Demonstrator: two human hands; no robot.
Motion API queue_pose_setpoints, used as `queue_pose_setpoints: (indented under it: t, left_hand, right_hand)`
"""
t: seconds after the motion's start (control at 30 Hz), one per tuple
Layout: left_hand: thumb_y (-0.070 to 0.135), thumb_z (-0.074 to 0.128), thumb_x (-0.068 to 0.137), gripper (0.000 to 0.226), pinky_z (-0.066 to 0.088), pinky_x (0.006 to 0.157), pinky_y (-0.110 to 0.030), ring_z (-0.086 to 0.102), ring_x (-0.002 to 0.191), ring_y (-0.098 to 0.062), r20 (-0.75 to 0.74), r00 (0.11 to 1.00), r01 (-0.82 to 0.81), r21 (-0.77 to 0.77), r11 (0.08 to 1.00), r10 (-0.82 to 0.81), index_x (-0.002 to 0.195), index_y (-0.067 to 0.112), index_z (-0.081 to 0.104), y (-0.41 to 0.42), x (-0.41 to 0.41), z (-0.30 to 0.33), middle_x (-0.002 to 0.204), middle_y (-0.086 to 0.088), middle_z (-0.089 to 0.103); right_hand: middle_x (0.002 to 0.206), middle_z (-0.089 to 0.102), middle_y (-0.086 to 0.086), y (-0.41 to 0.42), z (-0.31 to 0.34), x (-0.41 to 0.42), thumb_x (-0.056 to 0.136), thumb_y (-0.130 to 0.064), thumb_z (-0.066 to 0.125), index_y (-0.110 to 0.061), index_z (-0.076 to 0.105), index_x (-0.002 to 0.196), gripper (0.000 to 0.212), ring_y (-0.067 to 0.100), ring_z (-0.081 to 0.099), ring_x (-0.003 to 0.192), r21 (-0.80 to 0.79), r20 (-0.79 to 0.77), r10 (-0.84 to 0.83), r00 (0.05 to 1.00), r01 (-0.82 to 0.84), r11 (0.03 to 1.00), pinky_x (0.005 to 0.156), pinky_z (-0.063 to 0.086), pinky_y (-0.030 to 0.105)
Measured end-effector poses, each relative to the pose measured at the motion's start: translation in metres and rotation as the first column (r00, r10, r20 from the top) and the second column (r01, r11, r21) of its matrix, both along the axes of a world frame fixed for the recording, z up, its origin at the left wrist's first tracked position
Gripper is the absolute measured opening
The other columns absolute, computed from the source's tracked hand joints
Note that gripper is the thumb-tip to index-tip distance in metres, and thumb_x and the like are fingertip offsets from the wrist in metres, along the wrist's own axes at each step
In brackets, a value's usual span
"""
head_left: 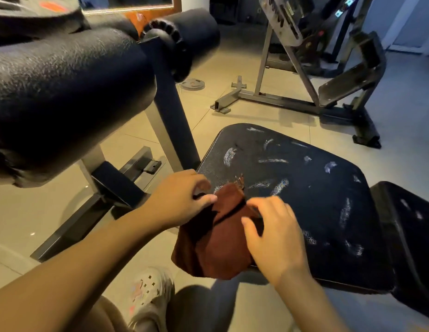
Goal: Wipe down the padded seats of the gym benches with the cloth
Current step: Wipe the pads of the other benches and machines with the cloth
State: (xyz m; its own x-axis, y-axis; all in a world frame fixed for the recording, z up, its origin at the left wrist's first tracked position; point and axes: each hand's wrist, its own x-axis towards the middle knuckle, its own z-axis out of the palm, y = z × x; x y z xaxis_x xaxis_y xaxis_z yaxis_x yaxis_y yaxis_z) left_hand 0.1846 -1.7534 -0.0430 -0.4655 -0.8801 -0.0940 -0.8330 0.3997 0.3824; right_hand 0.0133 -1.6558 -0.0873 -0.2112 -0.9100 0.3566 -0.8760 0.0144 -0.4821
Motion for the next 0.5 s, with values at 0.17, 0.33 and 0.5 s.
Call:
queue_pose_setpoints:
  t: [0.17, 0.33, 0.5]
  left_hand:
    - [0.044, 0.065, 0.088, 0.042, 0.044, 0.096, -0.03, 0.045, 0.116, -0.016, -0.01, 0.999, 0.039, -0.078, 0.996, -0.04, 0.122, 0.02, 0.062, -0.019, -0.031, -0.006, 0.127, 0.001, 0.042]
    - [0.035, 0.068, 0.088, 0.025, 0.044, 0.091, -0.034, 0.045, 0.11, -0.02, 0.085, 0.984, 0.162, -0.03, 0.986, -0.159, 0.106, 0.018, 0.063, -0.023, -0.036, -0.014, 0.112, 0.001, 0.043]
    - [0.027, 0.062, 0.092, 0.02, 0.039, 0.071, -0.032, 0.053, 0.091, -0.021, -0.064, 0.975, 0.208, -0.046, 0.977, -0.21, 0.091, 0.025, 0.042, -0.007, -0.025, -0.007, 0.089, 0.004, 0.054]
  right_hand:
    - [0.091, 0.067, 0.0, 0.023, -0.032, -0.004, 0.083, -0.027, 0.058, -0.013, 0.073, 0.093, 0.022, 0.024, 0.063, 0.08, -0.056, -0.075, -0.08, 0.994, 0.076, 0.996, 0.074, 0.051, 0.038]
    - [0.093, 0.069, -0.004, 0.023, -0.032, 0.001, 0.086, -0.033, 0.044, -0.017, 0.075, 0.095, 0.036, 0.02, 0.064, 0.08, -0.021, -0.162, -0.138, 0.977, 0.137, 0.99, 0.078, 0.034, 0.031]
    - [0.095, 0.07, -0.005, 0.03, -0.033, 0.01, 0.087, -0.032, 0.041, -0.017, 0.075, 0.098, 0.038, 0.018, 0.064, 0.081, 0.01, -0.173, -0.205, 0.963, 0.21, 0.978, 0.078, 0.042, 0.032]
